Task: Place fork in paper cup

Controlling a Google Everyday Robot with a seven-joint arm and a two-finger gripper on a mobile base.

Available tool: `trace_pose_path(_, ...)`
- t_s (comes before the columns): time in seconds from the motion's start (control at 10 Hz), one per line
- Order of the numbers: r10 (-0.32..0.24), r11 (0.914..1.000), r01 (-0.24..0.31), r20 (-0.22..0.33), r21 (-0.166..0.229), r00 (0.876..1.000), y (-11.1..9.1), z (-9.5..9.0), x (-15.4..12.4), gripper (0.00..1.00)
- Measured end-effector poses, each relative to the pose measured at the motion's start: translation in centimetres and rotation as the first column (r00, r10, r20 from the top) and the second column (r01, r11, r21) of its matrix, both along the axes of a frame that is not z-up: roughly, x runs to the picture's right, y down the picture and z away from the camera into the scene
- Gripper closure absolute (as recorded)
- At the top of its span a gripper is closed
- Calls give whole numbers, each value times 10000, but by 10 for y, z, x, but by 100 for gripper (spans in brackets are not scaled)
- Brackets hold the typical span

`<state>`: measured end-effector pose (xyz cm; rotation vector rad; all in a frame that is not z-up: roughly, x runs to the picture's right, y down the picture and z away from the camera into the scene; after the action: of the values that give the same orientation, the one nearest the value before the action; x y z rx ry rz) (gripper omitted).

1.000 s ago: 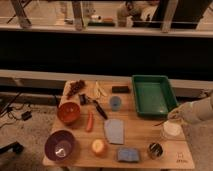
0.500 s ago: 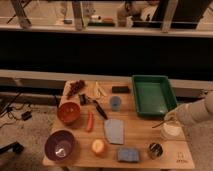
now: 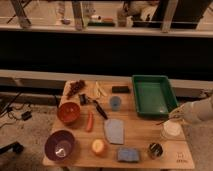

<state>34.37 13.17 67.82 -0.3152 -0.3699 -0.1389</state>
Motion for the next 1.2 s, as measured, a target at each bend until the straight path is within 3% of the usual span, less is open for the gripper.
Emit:
trace_pose_path(0.8, 366, 9980, -316, -913, 548, 9951, -18, -12, 48, 95)
trace_pose_path(1.2, 55, 9988, 5, -1210, 493, 9926, 5, -30, 51, 95)
